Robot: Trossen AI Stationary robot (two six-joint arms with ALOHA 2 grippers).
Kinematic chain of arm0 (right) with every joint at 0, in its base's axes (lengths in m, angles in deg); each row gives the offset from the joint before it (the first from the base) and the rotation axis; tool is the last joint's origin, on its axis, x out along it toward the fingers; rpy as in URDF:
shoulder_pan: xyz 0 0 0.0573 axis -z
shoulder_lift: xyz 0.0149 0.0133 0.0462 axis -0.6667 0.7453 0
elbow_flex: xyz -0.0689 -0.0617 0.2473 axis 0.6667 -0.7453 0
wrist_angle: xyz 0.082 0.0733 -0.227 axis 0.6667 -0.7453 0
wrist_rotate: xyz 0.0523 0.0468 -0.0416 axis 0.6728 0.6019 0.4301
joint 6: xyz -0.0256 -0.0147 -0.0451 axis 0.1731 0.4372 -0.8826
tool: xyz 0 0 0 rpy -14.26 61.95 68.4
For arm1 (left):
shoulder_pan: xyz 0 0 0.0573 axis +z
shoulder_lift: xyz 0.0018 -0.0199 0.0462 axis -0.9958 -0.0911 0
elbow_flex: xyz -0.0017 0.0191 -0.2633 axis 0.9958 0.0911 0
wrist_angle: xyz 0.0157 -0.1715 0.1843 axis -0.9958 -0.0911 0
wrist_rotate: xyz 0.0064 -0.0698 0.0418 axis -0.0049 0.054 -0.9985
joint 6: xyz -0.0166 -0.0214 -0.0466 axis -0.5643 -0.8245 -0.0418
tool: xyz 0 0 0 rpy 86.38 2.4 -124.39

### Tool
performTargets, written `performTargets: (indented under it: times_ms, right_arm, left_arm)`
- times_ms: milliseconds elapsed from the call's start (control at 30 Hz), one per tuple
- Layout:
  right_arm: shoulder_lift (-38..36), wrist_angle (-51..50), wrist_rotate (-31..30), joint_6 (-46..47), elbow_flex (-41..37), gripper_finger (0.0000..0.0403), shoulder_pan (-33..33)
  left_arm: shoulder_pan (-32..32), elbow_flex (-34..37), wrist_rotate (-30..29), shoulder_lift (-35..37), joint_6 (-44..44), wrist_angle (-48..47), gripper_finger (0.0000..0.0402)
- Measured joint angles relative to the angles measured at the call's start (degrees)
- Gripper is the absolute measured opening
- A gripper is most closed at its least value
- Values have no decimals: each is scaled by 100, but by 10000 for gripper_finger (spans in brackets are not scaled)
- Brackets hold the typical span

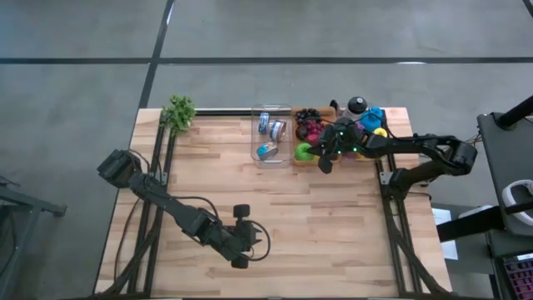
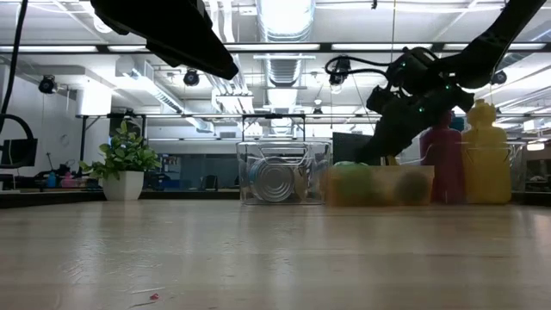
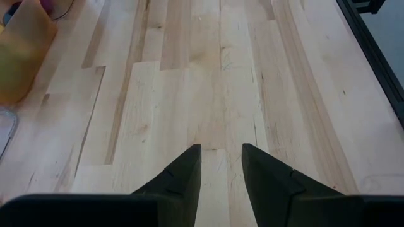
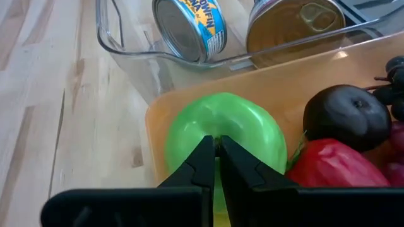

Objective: Pick & Place Food Item
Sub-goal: Put the green apple into the orange bin, then return to Home Position

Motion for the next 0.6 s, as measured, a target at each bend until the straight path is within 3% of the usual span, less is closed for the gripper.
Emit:
performTargets:
  times_ms: [133,367,600]
  right_arm:
    - [4,-3,-1,-3,0,30,0]
    - [-126,-7,0,66,7,104,-19]
    - [-717,-317,120,255,9,169,-158]
  left_arm:
    - [0,0,-2,0,2,0,118]
    - [0,0,-2,0,-1,2,118]
    - [0,0,0,0,-3,22,118]
